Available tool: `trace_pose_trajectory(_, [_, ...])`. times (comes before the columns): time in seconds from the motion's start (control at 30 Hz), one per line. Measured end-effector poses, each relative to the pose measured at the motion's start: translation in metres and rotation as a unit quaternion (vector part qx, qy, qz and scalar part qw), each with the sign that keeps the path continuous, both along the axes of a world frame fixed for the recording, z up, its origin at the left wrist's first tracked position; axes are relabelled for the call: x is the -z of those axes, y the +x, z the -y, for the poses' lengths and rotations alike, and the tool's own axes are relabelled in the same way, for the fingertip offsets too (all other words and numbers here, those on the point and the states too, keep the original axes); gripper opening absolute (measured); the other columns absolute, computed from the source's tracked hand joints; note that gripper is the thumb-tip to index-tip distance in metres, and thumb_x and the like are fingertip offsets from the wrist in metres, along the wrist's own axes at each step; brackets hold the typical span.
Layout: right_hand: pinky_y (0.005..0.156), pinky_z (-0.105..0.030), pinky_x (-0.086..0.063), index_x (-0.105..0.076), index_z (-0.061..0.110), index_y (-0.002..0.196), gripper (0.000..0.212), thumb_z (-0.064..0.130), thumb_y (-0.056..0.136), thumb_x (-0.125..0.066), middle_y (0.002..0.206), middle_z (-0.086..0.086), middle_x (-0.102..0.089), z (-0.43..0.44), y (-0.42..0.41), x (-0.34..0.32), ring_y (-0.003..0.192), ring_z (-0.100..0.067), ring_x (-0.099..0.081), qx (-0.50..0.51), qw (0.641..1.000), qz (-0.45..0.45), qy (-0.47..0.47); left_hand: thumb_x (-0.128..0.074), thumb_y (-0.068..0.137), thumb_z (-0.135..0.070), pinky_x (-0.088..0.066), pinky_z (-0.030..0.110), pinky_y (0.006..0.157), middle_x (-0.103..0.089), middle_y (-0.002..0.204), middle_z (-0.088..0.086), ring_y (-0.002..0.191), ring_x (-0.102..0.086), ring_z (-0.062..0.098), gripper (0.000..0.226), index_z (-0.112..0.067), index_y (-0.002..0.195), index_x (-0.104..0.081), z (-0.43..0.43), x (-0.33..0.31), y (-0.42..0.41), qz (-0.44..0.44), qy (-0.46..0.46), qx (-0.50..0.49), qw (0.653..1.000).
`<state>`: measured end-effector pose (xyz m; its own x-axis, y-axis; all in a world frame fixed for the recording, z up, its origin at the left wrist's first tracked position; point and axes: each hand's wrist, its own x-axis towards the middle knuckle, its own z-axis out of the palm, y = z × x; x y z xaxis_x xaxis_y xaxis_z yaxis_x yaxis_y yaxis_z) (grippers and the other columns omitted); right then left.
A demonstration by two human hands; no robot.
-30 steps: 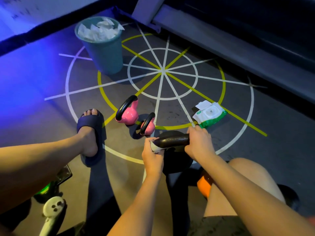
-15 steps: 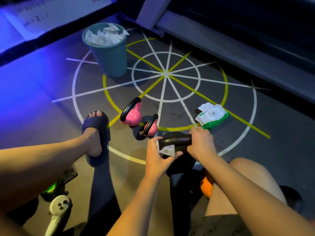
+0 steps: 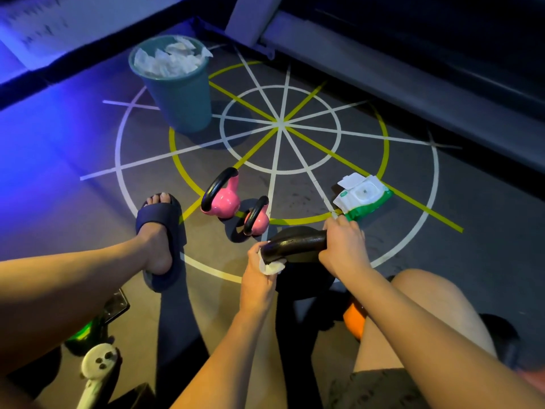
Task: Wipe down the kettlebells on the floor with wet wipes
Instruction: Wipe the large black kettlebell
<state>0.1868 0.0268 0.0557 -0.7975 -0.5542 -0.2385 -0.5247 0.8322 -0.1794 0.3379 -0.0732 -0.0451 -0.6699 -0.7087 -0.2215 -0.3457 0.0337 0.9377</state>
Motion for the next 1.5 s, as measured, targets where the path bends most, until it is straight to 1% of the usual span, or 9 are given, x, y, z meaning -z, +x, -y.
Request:
trace_pose_trajectory(0.13, [0.103, -0.042, -0.041, -0.053, 0.018, 0.115, 0.043, 0.012, 0.076, -0.069, 0.121, -0.005, -0.052, -0.001, 0.001, 0.001, 0.115, -0.027, -0.047, -0.002, 1.0, -0.01, -0.002, -0.068, 0.082, -0.039, -0.04, 0.002, 0.073, -0.066, 0.097, -0.028, 0.092, -0.062, -0.012, 0.042, -0.032, 0.116, -0.045, 0.002, 0.013, 0.008, 0.046, 0.003, 0.049, 0.998])
trace_pose_trajectory(0.23, [0.102, -0.043, -0.042, -0.053, 0.018, 0.114, 0.043, 0.012, 0.075, -0.069, 0.121, -0.005, -0.053, -0.001, 0.001, 0.002, 0.114, -0.027, -0.047, -0.002, 1.0, -0.014, -0.002, -0.079, 0.079, -0.044, -0.05, 0.016, 0.076, -0.071, 0.094, -0.011, 0.091, -0.068, 0.003, 0.046, -0.031, 0.113, -0.051, -0.002, 0.009, -0.003, 0.045, 0.037, -0.019, 0.998])
trace_pose_trajectory(0.5, [0.101, -0.041, -0.041, -0.054, 0.018, 0.114, 0.042, 0.013, 0.075, -0.069, 0.121, -0.005, -0.052, -0.001, 0.002, 0.003, 0.114, -0.027, -0.047, 0.001, 1.0, -0.023, -0.014, -0.085, 0.079, -0.021, -0.038, 0.005, 0.079, -0.064, 0.125, -0.019, 0.104, -0.058, -0.003, 0.048, -0.036, 0.113, -0.055, -0.011, -0.015, -0.009, 0.014, 0.001, -0.127, 0.992])
trace_pose_trajectory(0.83, [0.103, -0.042, -0.04, -0.053, 0.017, 0.118, 0.045, 0.015, 0.076, -0.069, 0.127, -0.006, -0.051, -0.002, 0.001, 0.004, 0.121, -0.028, -0.045, 0.001, 1.0, -0.019, -0.011, -0.092, 0.071, -0.021, -0.053, 0.028, 0.08, -0.072, 0.092, -0.007, 0.091, -0.068, 0.01, 0.048, -0.022, 0.106, -0.06, 0.017, -0.002, -0.008, 0.018, 0.054, 0.029, 0.998])
trace_pose_trajectory(1.0, [0.1, -0.039, -0.041, -0.048, 0.022, 0.119, 0.049, 0.011, 0.075, -0.07, 0.127, -0.005, -0.047, -0.005, 0.006, -0.002, 0.116, -0.027, -0.042, 0.015, 0.999, -0.007, -0.048, -0.078, 0.086, -0.014, -0.054, 0.033, 0.081, -0.073, 0.098, -0.004, 0.09, -0.072, 0.006, 0.055, -0.018, 0.128, -0.043, 0.045, -0.024, 0.004, 0.159, -0.009, 0.209, 0.965])
trace_pose_trajectory(1.1, [0.104, -0.039, -0.036, -0.039, 0.027, 0.132, 0.067, 0.006, 0.075, -0.067, 0.137, -0.005, -0.037, -0.006, 0.017, -0.003, 0.119, -0.029, -0.038, 0.064, 0.994, -0.014, -0.087, -0.062, 0.096, -0.014, -0.05, 0.033, 0.083, -0.063, 0.11, -0.004, 0.099, -0.061, 0.017, 0.04, -0.021, 0.131, -0.046, 0.062, -0.049, 0.01, 0.21, -0.091, 0.286, 0.93])
trace_pose_trajectory(1.2, [0.112, -0.043, -0.03, -0.014, 0.025, 0.149, 0.095, 0.009, 0.073, -0.069, 0.151, -0.01, -0.017, -0.004, 0.027, -0.004, 0.13, -0.035, -0.03, 0.161, 0.982, 0.009, -0.102, -0.057, 0.098, -0.017, -0.051, 0.022, 0.067, -0.067, 0.093, -0.003, 0.084, -0.066, 0.014, 0.015, -0.018, 0.112, -0.059, 0.081, -0.079, 0.014, 0.19, -0.074, 0.212, 0.956])
trace_pose_trajectory(1.3, [0.116, -0.044, -0.027, -0.006, 0.019, 0.154, 0.097, 0.008, 0.079, -0.065, 0.155, -0.017, -0.013, -0.004, 0.024, -0.011, 0.138, -0.038, -0.025, 0.339, 0.913, 0.155, -0.168, -0.05, 0.089, -0.035, -0.054, 0.041, 0.083, -0.075, 0.097, -0.004, 0.095, -0.07, 0.019, 0.023, -0.025, 0.107, -0.06, 0.09, -0.107, 0.005, 0.115, -0.053, 0.087, 0.988])
trace_pose_trajectory(1.5, [0.1, -0.043, -0.047, -0.048, 0.01, 0.141, 0.05, 0.021, 0.092, -0.045, 0.137, -0.016, -0.053, 0.003, 0.036, -0.021, 0.117, -0.035, -0.053, 0.606, 0.575, 0.301, -0.46, -0.052, 0.099, -0.023, -0.051, 0.035, 0.067, -0.071, 0.094, 0.004, 0.079, -0.065, 0.022, 0.01, -0.025, 0.104, -0.061, 0.06, -0.139, -0.045, 0.078, -0.114, 0.134, 0.981])
